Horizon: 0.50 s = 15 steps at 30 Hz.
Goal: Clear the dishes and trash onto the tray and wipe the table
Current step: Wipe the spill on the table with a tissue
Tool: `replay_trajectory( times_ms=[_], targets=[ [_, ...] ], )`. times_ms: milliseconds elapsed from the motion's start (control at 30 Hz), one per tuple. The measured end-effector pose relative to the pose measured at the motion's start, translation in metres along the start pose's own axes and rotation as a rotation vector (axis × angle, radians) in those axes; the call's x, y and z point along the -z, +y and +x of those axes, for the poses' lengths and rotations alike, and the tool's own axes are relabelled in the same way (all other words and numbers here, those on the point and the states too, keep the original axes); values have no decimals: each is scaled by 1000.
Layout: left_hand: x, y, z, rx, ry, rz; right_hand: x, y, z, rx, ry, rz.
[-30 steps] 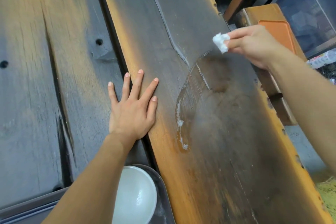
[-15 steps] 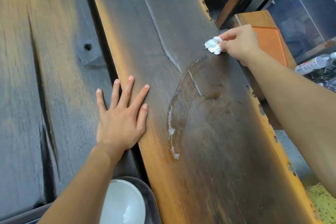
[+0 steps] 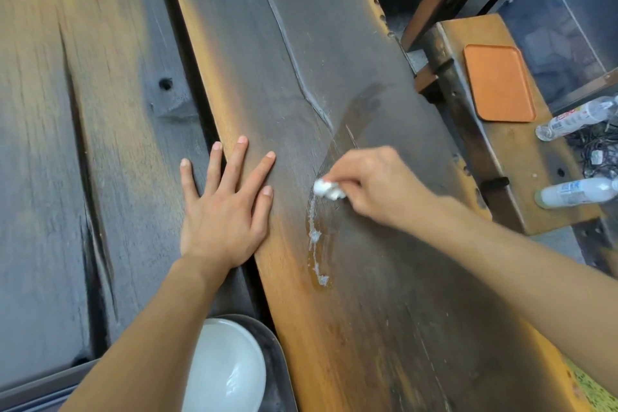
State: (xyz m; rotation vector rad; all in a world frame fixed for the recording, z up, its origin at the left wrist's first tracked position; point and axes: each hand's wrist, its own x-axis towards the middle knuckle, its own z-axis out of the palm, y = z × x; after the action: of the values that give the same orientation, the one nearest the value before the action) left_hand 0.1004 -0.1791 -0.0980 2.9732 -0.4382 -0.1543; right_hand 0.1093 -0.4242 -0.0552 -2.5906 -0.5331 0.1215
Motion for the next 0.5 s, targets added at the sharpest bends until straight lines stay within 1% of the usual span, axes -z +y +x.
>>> replay_trajectory(
  times_ms=[67,133,167,233,267,300,333,367,433,500],
  targets=[
    [0,0,0,0,2,0,-17,-26,-25,115,-91,31],
    [0,0,0,2,2,1,-24,-40,-38,150,-167,80],
    [0,0,0,2,2,-2,-21,-40,-36,97,-152,131],
    [0,0,-1,0,3,-11,-7,-27,-20,-147,-14,233],
    [0,0,-1,-3,3,-12,1,-16,-8,-264,78,239],
    [-1,0,-1,-4,6,-13,7,-5,5,-353,135,198],
    [-1,0,-1,-3,8,-16,11,4,18,-398,154,147],
    [-1,0,-1,0,10,-20,11,9,28,-401,143,97],
    [-2,-1,-1,1,7,-23,2,1,33,-307,66,36],
    [-2,-2,-1,-5,0,-27,-12,-20,18,-81,11,8]
  ],
)
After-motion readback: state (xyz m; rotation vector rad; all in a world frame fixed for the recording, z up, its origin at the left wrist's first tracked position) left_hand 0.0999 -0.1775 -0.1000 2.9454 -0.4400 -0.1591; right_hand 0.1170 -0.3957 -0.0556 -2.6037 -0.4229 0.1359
